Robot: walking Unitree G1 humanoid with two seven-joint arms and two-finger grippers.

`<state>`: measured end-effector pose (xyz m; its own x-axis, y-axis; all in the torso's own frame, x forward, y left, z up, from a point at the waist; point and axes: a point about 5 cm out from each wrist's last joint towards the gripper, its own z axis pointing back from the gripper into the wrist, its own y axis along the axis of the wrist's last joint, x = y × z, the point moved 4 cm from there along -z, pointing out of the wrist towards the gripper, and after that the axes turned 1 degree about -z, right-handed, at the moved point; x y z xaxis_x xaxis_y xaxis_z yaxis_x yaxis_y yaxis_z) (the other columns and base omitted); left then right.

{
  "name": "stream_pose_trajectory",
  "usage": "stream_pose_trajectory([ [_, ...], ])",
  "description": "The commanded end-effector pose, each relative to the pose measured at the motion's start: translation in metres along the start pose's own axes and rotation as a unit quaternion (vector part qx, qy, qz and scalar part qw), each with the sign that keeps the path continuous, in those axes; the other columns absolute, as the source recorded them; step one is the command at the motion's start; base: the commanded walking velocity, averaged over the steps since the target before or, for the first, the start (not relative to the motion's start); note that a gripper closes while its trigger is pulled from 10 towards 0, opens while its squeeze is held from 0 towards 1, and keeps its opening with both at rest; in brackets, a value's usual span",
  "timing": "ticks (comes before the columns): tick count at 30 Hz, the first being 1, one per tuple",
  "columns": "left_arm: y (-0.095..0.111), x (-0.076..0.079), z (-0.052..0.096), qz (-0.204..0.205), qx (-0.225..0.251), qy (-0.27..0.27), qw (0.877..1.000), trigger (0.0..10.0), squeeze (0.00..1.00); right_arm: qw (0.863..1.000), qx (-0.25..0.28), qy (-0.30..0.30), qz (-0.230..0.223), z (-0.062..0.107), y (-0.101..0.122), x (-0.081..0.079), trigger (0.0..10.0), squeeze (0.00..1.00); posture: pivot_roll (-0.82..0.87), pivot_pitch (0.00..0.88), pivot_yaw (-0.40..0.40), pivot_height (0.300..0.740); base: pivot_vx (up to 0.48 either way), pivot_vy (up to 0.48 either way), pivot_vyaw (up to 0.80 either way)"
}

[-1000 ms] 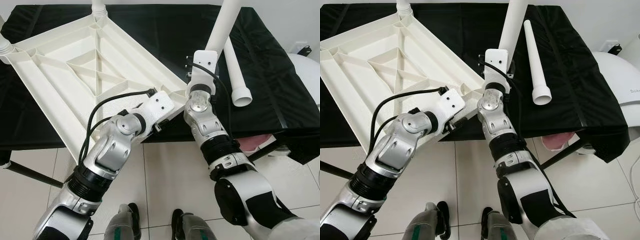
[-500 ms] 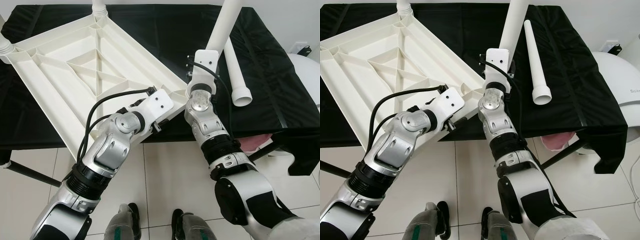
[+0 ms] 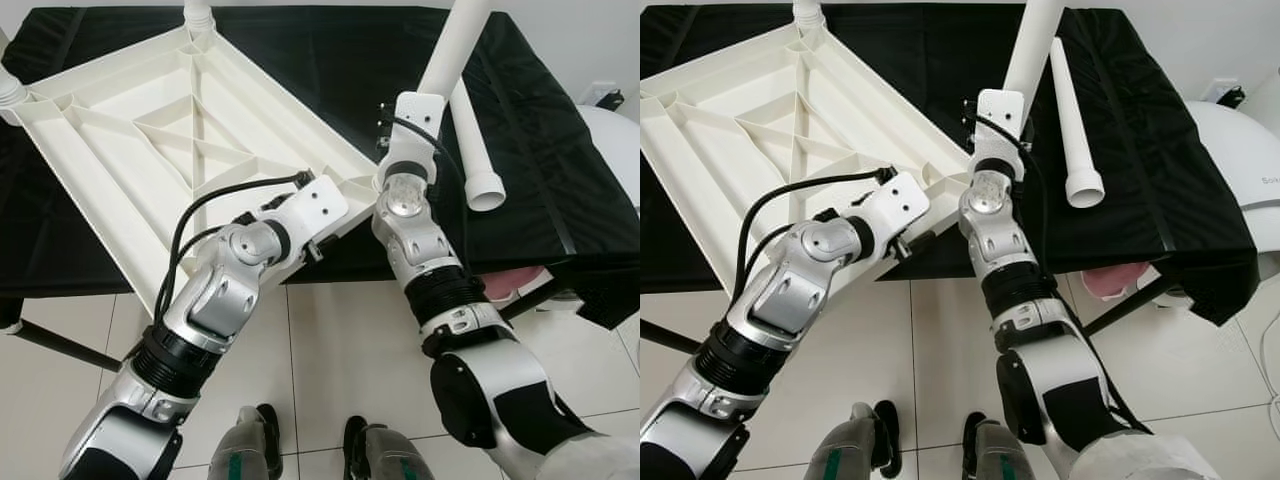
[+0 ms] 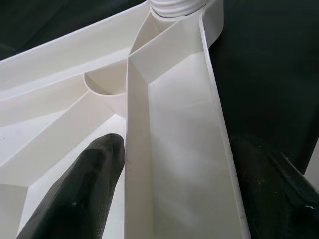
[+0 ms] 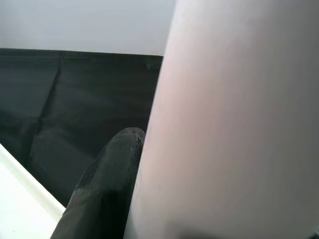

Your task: Building children table

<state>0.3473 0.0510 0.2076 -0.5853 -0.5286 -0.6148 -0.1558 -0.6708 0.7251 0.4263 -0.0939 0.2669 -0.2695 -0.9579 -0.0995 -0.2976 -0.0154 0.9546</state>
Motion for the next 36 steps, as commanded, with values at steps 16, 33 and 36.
stream_pose_trajectory([
  [16,-0.021,-0.022,0.005,0.008,-0.042,0.062,0.997,10.0,0.00,0.999,0.034,-0.017,0.000,-0.010,0.022,0.015,10.0,0.00,-0.07,0.185,-0.027,0.740,0.000,0.000,0.00],
  [33,-0.020,-0.021,0.005,0.011,-0.043,0.061,0.997,10.0,0.00,0.999,-0.031,-0.019,0.033,0.003,-0.024,0.008,10.0,0.00,-0.06,0.194,-0.024,0.740,0.000,0.000,0.00],
  [36,-0.020,-0.021,0.005,0.011,-0.043,0.061,0.997,10.0,0.00,0.999,-0.032,-0.014,0.030,0.004,-0.025,0.006,10.0,0.00,-0.06,0.194,-0.024,0.740,0.000,0.000,0.00],
])
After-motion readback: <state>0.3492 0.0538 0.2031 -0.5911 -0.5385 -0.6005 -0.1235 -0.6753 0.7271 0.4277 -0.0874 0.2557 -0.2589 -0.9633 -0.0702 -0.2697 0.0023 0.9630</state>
